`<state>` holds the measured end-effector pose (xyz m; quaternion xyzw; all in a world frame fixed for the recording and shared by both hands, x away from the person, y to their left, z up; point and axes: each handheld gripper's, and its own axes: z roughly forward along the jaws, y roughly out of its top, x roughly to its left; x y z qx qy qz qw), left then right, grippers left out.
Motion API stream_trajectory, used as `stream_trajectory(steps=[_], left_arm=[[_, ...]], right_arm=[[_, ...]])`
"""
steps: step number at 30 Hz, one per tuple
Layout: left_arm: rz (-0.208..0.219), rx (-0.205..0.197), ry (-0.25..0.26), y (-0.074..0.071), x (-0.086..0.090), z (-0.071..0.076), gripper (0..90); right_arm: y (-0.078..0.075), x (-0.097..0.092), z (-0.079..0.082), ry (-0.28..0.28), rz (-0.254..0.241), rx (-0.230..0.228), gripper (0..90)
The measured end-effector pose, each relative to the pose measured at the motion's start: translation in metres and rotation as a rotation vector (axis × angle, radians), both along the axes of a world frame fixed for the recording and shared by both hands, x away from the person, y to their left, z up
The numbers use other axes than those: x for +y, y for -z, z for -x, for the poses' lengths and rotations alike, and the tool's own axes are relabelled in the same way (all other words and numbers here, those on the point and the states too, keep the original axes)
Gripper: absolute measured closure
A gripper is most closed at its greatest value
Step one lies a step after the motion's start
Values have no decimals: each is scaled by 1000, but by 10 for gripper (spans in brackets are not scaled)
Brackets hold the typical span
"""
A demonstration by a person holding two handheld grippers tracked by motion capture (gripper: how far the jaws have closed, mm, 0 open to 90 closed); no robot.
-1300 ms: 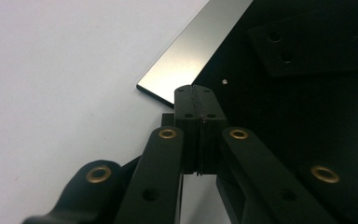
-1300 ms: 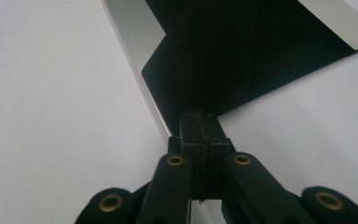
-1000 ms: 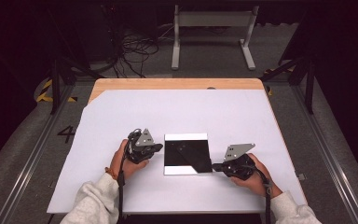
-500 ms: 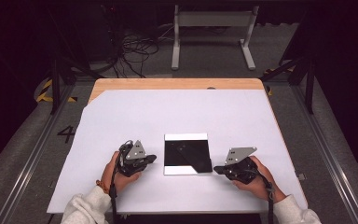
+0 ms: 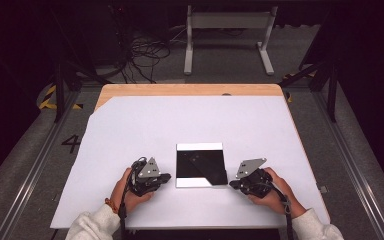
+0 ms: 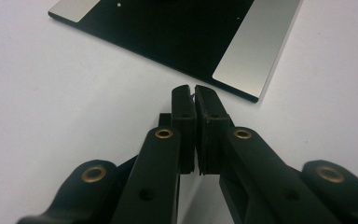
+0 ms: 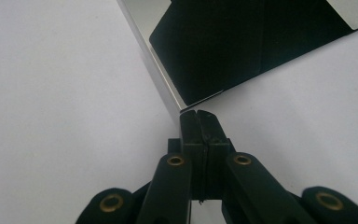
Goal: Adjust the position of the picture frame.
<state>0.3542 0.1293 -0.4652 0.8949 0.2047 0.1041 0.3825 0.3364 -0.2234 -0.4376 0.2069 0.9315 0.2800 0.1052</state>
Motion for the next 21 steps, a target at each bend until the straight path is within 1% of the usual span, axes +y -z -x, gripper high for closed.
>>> stream_trajectory(steps=[3,9,11,12,14,21], left_arm=[[-3,-1,5,0,-1,0,865],[1,3,4,1,0,-1,858],[-2,1,2,0,0,-1,853],[-1,-6,2,-1,1,-1,852],[7,-4,2,-2,2,-1,851],[6,-3,-1,-1,2,-2,830]], right_arm=[[1,3,1,-12,3,5,900],[1,5,1,-6,6,3,900],[1,5,1,-6,0,4,900],[1,5,1,-5,-1,5,900],[1,5,0,-3,-8,7,900],[0,4,0,-4,-22,4,900]])
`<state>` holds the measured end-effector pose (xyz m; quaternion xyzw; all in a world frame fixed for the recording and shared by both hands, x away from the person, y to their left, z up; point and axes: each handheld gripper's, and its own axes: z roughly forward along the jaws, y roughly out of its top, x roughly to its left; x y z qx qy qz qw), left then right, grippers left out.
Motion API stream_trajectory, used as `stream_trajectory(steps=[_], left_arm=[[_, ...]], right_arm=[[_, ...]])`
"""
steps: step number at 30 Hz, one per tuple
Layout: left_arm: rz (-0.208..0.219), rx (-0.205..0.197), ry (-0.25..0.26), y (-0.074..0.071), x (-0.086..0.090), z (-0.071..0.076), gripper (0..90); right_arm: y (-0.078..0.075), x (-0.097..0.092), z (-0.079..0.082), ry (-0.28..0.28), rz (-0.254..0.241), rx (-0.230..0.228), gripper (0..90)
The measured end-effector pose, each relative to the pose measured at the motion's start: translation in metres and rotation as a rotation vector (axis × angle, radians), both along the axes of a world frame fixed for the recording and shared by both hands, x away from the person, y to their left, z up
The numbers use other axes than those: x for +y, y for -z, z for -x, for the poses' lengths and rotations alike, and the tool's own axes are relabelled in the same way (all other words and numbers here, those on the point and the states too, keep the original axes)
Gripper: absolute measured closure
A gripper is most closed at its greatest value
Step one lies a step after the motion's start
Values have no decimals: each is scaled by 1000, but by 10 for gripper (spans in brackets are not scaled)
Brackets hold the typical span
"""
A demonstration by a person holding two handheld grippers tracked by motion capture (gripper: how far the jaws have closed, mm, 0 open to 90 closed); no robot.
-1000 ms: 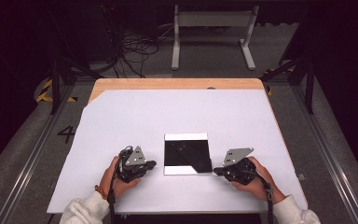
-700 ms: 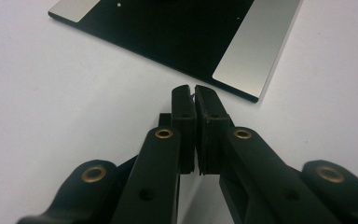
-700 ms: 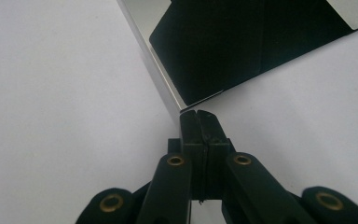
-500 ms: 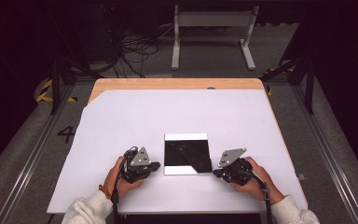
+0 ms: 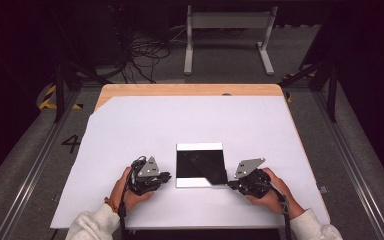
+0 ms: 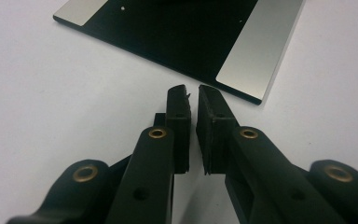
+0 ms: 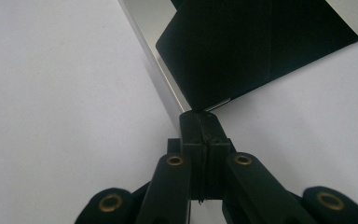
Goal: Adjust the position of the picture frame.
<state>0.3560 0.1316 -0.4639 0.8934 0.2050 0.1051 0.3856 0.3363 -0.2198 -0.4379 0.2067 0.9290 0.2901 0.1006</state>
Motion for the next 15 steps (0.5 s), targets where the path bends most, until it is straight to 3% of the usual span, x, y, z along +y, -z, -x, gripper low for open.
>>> stream_trajectory(steps=[15], left_arm=[[-5,-1,-4,-1,2,-1,806]], right_arm=[[-4,-2,1,2,-37,-17,900]])
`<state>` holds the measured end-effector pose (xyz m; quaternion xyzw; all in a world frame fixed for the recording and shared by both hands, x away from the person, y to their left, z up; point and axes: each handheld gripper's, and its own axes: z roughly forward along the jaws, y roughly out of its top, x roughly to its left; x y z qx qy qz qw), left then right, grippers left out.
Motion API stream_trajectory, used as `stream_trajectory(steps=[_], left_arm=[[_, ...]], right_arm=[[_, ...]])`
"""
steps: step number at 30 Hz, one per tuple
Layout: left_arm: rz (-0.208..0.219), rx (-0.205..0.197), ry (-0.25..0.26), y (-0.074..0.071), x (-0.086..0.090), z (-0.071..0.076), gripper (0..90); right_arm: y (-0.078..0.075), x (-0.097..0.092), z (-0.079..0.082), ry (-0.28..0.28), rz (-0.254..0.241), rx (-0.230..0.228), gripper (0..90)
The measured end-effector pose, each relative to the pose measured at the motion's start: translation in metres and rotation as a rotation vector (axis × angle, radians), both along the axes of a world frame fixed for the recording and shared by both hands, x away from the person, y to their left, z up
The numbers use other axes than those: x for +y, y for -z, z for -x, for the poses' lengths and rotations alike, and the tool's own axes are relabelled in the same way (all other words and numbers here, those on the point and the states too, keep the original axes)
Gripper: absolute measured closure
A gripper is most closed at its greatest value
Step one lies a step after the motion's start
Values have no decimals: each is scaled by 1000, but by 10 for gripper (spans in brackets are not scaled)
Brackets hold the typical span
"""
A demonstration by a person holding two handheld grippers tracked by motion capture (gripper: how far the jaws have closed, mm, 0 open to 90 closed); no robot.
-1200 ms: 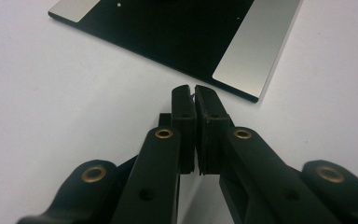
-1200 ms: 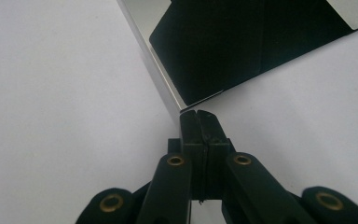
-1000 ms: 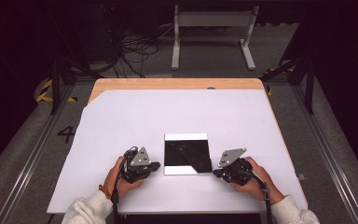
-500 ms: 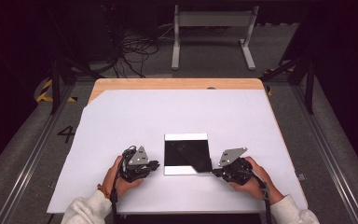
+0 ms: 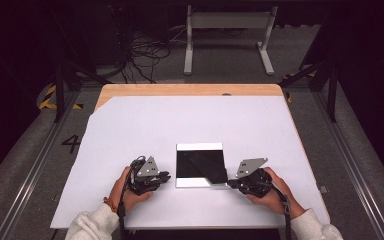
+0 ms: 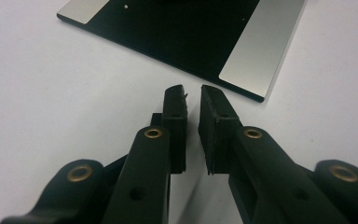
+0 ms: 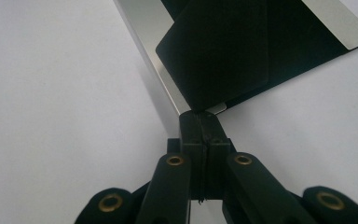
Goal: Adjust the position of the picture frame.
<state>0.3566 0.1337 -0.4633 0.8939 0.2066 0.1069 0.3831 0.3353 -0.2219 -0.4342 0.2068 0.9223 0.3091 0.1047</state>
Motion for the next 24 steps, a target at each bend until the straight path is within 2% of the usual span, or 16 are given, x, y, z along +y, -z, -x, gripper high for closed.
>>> stream_trajectory(steps=[24], left_arm=[[-3,13,2,1,-1,0,795]], right_arm=[[-9,-1,2,5,-62,-41,900]])
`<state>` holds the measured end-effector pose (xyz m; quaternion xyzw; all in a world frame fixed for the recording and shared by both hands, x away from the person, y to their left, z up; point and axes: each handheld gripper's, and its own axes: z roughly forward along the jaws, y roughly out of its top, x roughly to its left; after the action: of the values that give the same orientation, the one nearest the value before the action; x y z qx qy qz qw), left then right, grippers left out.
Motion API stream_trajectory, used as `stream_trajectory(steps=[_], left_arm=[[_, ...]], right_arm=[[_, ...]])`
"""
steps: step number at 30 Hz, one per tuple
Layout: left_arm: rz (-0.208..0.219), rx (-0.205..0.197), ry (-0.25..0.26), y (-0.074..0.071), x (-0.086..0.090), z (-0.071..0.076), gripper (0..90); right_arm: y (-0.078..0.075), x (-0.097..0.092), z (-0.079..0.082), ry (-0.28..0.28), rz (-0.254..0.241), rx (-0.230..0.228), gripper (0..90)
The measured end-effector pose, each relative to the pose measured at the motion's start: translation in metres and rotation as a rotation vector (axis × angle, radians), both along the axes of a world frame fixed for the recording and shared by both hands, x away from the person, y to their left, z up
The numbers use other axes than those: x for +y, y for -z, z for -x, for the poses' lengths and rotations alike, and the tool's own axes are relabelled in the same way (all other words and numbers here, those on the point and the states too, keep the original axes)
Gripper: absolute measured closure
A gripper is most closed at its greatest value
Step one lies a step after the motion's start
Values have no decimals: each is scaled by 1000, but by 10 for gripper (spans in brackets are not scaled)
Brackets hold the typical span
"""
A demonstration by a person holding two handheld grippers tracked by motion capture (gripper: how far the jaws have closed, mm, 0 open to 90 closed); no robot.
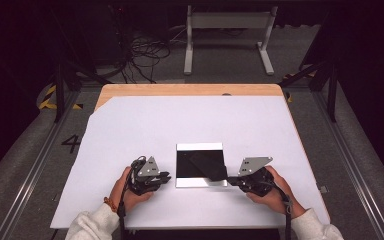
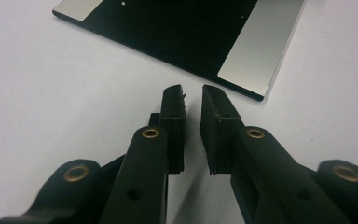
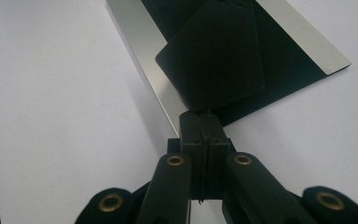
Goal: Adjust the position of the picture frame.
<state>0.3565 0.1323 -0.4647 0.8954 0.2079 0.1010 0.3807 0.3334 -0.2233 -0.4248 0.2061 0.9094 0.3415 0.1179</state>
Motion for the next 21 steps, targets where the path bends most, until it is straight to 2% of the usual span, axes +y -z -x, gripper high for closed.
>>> stream_trajectory(steps=[13,21], left_arm=[[-3,0,-1,0,0,0,789],[-5,1,-5,0,0,0,789]], right_arm=[[-8,0,2,7,-42,-50,900],[-11,1,2,10,-56,-62,900]])
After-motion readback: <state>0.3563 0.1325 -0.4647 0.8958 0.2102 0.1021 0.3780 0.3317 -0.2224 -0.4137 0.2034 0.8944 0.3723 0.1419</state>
